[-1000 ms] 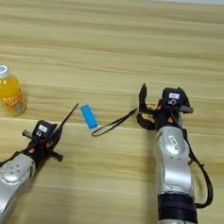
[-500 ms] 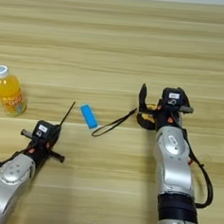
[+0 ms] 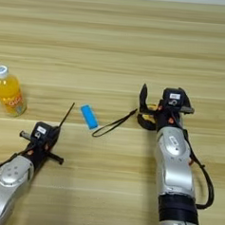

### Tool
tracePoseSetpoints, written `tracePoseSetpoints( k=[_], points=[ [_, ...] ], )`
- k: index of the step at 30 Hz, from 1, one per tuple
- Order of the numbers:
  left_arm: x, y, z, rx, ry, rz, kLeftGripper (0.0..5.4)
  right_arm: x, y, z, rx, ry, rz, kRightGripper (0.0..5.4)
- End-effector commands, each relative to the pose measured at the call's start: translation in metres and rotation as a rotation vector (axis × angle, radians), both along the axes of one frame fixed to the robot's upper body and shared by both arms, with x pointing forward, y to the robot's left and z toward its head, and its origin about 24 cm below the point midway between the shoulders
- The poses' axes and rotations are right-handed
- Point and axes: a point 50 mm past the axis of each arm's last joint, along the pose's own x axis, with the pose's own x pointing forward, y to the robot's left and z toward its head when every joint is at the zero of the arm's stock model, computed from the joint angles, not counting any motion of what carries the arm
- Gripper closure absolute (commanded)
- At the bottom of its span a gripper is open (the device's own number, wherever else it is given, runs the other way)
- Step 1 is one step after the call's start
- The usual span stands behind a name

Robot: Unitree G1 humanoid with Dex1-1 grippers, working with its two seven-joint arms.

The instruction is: Move the objects on the table

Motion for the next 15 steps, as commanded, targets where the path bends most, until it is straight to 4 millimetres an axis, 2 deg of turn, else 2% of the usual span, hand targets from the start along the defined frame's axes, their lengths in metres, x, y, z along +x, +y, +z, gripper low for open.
tracePoseSetpoints(
  k=[1,15],
  points=[
    [-0.016,0.017,-0.019,0.047,0.126,0.035,5.38,0.000,-0.001,0.002,0.006,-0.003,-0.004,0.00],
    [-0.010,0.016,0.003,0.022,0.050,0.031,5.38,-0.002,0.006,0.000,0.008,0.014,0.035,0.00]
  ],
)
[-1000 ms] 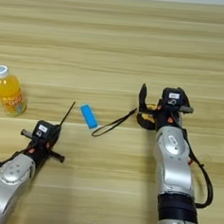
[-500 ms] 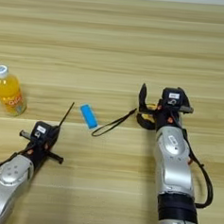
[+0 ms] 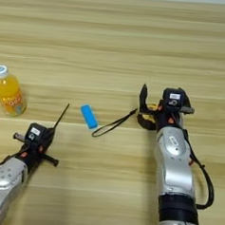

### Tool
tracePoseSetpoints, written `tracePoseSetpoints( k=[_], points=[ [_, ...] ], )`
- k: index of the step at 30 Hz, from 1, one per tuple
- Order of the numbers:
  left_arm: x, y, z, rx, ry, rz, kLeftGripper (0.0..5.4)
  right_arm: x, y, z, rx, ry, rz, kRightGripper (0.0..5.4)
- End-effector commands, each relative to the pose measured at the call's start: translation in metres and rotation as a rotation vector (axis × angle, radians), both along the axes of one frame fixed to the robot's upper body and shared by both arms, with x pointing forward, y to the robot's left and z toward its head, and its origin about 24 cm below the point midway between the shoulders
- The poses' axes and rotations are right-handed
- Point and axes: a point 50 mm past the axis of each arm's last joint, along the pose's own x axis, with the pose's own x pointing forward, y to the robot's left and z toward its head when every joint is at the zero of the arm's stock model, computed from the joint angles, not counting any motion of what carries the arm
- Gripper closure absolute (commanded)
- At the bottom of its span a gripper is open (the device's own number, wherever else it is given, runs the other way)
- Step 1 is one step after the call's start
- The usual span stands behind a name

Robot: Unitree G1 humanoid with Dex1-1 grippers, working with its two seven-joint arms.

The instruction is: Move the objects on the table

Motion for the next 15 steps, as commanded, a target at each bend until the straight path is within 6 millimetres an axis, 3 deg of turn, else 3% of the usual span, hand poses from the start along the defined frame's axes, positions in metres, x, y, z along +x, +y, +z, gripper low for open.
tracePoseSetpoints(
  k=[1,9,15],
  points=[
    [-0.005,0.005,-0.003,0.011,0.044,0.010,5.38,-0.001,0.007,0.000,0.006,0.013,0.040,0.00],
    [-0.003,0.002,0.014,0.004,-0.007,-0.004,5.38,-0.006,0.028,0.000,0.003,0.019,0.162,0.00],
    [-0.002,0.000,0.020,-0.003,-0.019,-0.009,5.38,-0.006,0.030,-0.001,0.001,0.025,0.174,0.00]
  ],
)
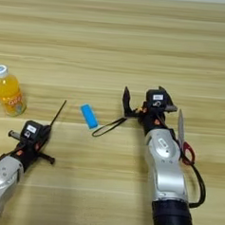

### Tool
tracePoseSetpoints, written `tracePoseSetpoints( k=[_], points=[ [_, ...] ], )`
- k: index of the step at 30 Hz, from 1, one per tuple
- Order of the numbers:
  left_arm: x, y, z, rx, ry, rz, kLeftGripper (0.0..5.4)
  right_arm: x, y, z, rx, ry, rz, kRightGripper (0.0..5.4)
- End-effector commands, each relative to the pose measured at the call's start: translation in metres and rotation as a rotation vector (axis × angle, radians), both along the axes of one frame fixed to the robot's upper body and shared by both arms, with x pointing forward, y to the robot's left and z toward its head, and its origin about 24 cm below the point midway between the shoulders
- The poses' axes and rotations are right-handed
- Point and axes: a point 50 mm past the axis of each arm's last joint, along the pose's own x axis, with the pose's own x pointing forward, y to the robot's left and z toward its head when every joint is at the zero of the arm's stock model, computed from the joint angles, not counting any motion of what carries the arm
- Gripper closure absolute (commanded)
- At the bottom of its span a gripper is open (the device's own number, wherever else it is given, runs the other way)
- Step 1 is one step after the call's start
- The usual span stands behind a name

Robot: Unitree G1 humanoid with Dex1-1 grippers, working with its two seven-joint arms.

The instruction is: Move the objects on the table

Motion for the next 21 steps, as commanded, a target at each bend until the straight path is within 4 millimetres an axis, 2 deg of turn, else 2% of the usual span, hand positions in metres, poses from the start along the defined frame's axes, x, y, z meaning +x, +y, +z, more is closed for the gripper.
tracePoseSetpoints(
  k=[1,10,16,21],
  points=[
    [-0.001,-0.001,0.003,-0.006,0.006,-0.005,5.38,0.000,0.000,0.000,0.002,0.007,0.004,0.00],
    [-0.001,-0.002,0.012,-0.018,-0.020,-0.009,5.38,0.000,0.002,-0.002,0.007,0.022,0.022,0.00],
    [-0.002,-0.005,0.022,-0.031,-0.050,-0.021,5.38,-0.004,0.017,-0.007,0.053,0.068,0.112,0.00],
    [-0.004,-0.012,0.035,-0.058,-0.090,-0.050,5.38,-0.008,0.031,-0.011,0.166,0.130,0.203,0.00]
  ],
)
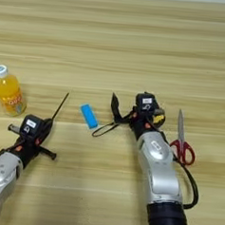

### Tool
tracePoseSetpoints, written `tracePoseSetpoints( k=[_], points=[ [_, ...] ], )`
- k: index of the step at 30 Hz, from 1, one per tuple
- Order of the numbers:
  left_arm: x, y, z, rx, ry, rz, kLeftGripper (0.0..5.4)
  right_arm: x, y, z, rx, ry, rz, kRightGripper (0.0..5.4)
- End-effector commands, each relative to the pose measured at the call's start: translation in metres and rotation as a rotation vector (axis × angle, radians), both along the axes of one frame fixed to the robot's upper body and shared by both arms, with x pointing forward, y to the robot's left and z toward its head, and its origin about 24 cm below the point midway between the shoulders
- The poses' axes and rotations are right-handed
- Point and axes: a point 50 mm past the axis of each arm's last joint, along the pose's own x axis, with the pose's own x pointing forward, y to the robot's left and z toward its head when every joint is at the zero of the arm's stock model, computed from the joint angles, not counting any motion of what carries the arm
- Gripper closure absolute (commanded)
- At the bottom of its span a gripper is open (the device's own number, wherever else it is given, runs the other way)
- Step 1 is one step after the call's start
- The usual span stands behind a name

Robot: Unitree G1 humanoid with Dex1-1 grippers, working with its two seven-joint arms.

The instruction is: Move the objects on the table

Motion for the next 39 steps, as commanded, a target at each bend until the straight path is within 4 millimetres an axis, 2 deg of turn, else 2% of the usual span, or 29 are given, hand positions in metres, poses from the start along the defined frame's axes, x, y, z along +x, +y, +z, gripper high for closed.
tracePoseSetpoints(
  k=[1,5,10,14,20,33,39],
  points=[
    [-0.002,-0.006,0.012,-0.033,-0.025,-0.026,5.38,-0.004,0.010,-0.001,0.093,0.051,0.066,0.00],
    [-0.004,-0.011,0.020,-0.048,-0.045,-0.049,5.38,-0.008,0.022,0.003,0.245,0.086,0.148,0.00],
    [-0.006,-0.018,0.023,-0.058,-0.045,-0.074,5.38,-0.012,0.033,0.013,0.470,0.131,0.234,0.00],
    [-0.007,-0.020,0.022,-0.060,-0.040,-0.086,5.38,-0.016,0.039,0.022,0.586,0.143,0.306,0.00],
    [-0.006,-0.023,0.022,-0.070,-0.040,-0.104,5.38,-0.020,0.045,0.023,0.636,0.176,0.359,0.00],
    [-0.009,-0.037,0.033,-0.175,-0.083,-0.203,5.38,-0.012,0.045,0.014,0.663,0.226,0.333,0.00],
    [-0.012,-0.042,0.032,-0.195,-0.082,-0.241,5.38,-0.010,0.046,0.013,0.664,0.230,0.331,0.00]
  ],
)
